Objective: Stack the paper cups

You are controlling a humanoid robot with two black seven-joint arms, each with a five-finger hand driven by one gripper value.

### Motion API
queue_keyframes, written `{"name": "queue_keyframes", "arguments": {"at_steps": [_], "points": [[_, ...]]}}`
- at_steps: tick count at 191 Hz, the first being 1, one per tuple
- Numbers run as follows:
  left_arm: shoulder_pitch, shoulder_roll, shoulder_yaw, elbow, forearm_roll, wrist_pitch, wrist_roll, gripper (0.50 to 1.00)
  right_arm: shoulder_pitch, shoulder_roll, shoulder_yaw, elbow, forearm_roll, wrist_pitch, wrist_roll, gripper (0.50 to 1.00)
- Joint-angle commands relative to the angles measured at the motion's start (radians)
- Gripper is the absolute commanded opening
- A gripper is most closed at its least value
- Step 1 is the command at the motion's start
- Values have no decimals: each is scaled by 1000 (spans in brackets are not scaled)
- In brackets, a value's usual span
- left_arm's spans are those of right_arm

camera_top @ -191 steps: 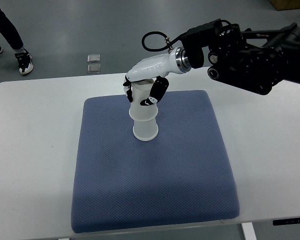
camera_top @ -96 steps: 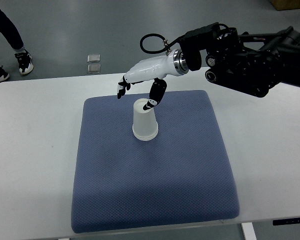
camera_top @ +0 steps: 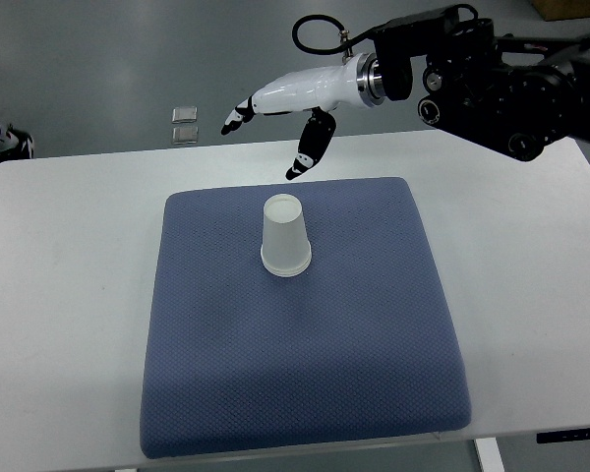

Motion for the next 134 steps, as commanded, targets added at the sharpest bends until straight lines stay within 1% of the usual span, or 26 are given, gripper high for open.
{"name": "queue_keyframes", "arguments": {"at_steps": [1,43,74,96,134], "points": [[0,0,0,0,0,0,0,1000,-43,0,43,-50,89,25,-2,905],[0,0,0,0,0,0,0,1000,-157,18,172,-162,328,19,-3,905],[0,0,0,0,0,0,0,1000,-204,34,272,-184,482,-3,-6,905],[0,0,0,0,0,0,0,1000,-247,35,321,-228,585,-18,-6,905],[0,0,0,-1,0,0,0,1000,-367,20,381,-245,884,-18,-9,907]]}}
